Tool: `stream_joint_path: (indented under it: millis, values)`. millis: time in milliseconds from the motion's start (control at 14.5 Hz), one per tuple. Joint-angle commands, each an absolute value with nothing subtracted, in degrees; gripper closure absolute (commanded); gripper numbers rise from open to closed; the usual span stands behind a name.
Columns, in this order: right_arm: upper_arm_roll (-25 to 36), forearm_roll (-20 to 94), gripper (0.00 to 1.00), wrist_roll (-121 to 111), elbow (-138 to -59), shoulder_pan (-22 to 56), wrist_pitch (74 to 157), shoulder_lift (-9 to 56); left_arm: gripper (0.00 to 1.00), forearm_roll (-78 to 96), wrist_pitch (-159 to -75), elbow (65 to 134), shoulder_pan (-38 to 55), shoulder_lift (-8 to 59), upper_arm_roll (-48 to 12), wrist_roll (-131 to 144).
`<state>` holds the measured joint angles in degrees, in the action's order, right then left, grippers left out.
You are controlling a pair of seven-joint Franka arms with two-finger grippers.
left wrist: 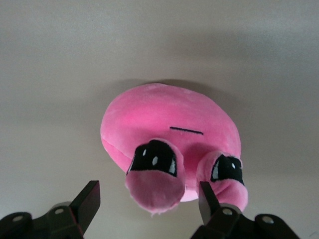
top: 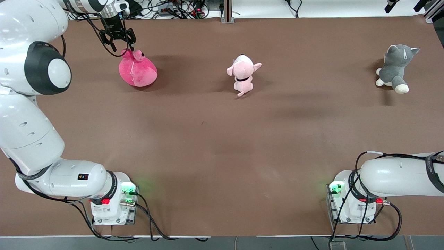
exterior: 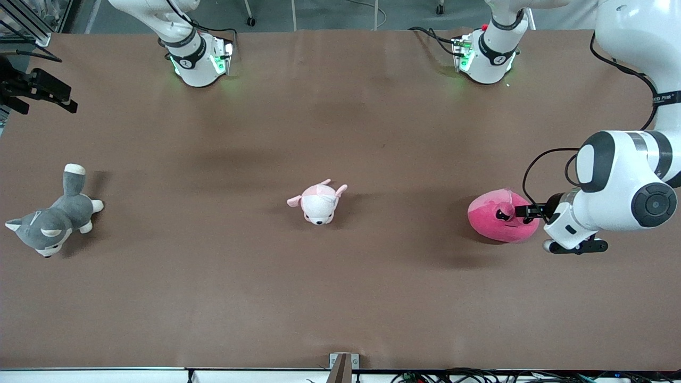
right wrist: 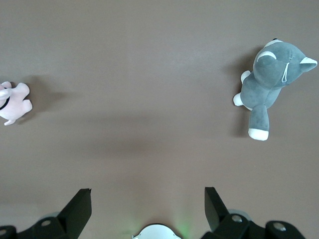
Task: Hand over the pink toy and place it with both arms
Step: 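Close the left gripper on the pink plush toy's ears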
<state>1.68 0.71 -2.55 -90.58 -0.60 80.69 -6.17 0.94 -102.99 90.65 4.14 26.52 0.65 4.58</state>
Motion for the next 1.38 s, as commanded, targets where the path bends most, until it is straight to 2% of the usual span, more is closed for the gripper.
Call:
stream_joint_path:
  millis: [0,346,760,1037,1313]
  values:
    - [1.5,-0.4,0.00,-2.8,-91.4,-0.6,80.9,-7.5,0.22,0.6,-104.4,90.9,4.0,27.2,0.8,4.6]
    - [1.6,-0.4,0.00,-2.8,-91.4,-0.7,80.9,-7.5,0.52,0.5,-104.7,90.7,3.8,27.4,0.7,4.6]
    - [1.7,-0.4,0.00,-2.8,-91.4,-0.7,80.9,-7.4,0.97,0.6,-104.0,90.8,4.1,27.1,0.6,4.6]
    - [1.7,-0.4,0.00,-2.8,-91.4,-0.7,80.9,-7.4,1.00,0.9,-103.0,89.1,4.3,24.2,0.4,4.0]
    - [1.8,-0.4,0.00,-2.9,-89.7,-0.9,80.9,-6.9,1.00,2.9,-94.9,82.3,5.1,22.7,-2.3,6.8]
